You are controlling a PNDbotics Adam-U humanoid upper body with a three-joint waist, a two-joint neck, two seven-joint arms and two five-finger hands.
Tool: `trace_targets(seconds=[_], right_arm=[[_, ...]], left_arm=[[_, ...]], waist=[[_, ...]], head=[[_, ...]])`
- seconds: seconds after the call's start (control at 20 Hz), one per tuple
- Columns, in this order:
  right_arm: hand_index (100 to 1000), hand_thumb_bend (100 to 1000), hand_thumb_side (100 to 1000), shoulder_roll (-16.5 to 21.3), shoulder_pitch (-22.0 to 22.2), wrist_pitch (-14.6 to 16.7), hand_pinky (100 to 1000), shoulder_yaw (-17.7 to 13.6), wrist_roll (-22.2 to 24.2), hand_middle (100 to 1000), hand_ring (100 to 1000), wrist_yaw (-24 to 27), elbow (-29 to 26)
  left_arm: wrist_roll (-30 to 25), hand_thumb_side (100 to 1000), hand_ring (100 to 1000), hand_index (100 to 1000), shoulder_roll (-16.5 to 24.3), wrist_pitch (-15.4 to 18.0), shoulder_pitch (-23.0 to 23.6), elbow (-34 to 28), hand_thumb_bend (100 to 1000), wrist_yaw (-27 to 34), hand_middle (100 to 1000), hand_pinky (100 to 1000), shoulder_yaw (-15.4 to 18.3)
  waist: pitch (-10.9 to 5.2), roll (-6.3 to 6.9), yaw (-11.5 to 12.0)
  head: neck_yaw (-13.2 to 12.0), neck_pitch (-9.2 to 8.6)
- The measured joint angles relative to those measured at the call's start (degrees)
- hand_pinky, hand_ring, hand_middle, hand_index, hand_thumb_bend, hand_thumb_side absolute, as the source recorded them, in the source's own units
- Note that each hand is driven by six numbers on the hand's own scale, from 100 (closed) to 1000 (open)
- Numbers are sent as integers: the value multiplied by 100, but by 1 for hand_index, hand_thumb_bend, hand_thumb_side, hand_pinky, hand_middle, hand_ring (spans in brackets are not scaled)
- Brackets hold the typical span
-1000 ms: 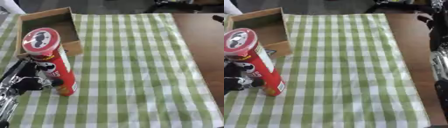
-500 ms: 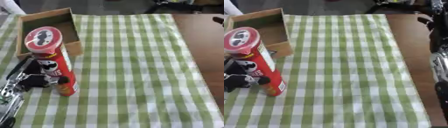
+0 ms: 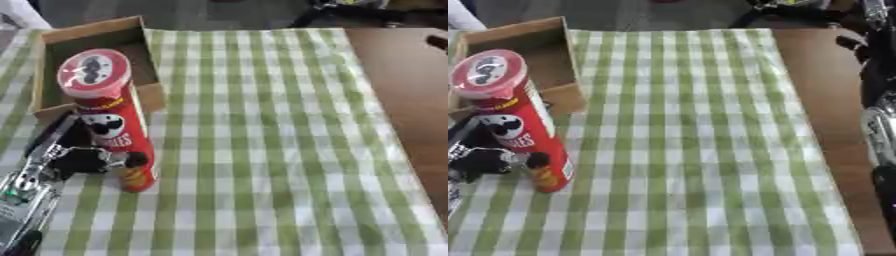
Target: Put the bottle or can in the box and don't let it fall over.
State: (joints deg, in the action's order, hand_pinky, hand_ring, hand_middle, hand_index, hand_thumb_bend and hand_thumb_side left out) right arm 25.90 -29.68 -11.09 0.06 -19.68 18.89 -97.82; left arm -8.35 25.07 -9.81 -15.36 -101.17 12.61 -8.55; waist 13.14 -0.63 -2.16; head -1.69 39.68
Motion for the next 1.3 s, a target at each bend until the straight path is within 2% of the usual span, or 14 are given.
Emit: trace_targets(seconds=[0.35, 0.5, 0.85, 0.9, 1.0, 1.3], right_arm=[[859, 234, 732, -1, 0, 0, 827, 0, 0, 848, 853, 0, 2], [860, 233, 733, -2, 1, 0, 828, 0, 0, 848, 853, 0, 3], [860, 229, 735, -14, 2, 0, 828, 0, 0, 841, 846, 0, 13], [860, 229, 735, -14, 2, 0, 828, 0, 0, 840, 845, 0, 14], [860, 228, 736, -14, 2, 0, 829, 0, 0, 840, 845, 0, 14], [860, 227, 737, -14, 3, 1, 829, 0, -1, 839, 843, 0, 16]], left_arm=[[10, 100, 679, 700, -40, -25, -2, 21, 906, -49, 756, 1000, -40], [60, 100, 617, 630, -41, -58, -2, 34, 830, -58, 704, 1000, -42], [132, 100, 565, 553, -41, -118, -2, 45, 667, -68, 612, 1000, -42], [138, 100, 523, 535, -41, -119, -2, 45, 649, -68, 586, 1000, -42], [152, 100, 503, 512, -41, -114, -2, 45, 615, -92, 561, 1000, -42], [204, 100, 457, 470, -41, -99, -2, 20, 580, -264, 517, 1000, -42]], waist=[[0, -5, 0], [0, -5, 0], [0, 7, -1], [0, 8, -2], [0, 8, -3], [1, 8, -3]], head=[[-13, -1], [-14, -2], [-14, -2], [-14, -2], [-14, -2], [-14, -2]])
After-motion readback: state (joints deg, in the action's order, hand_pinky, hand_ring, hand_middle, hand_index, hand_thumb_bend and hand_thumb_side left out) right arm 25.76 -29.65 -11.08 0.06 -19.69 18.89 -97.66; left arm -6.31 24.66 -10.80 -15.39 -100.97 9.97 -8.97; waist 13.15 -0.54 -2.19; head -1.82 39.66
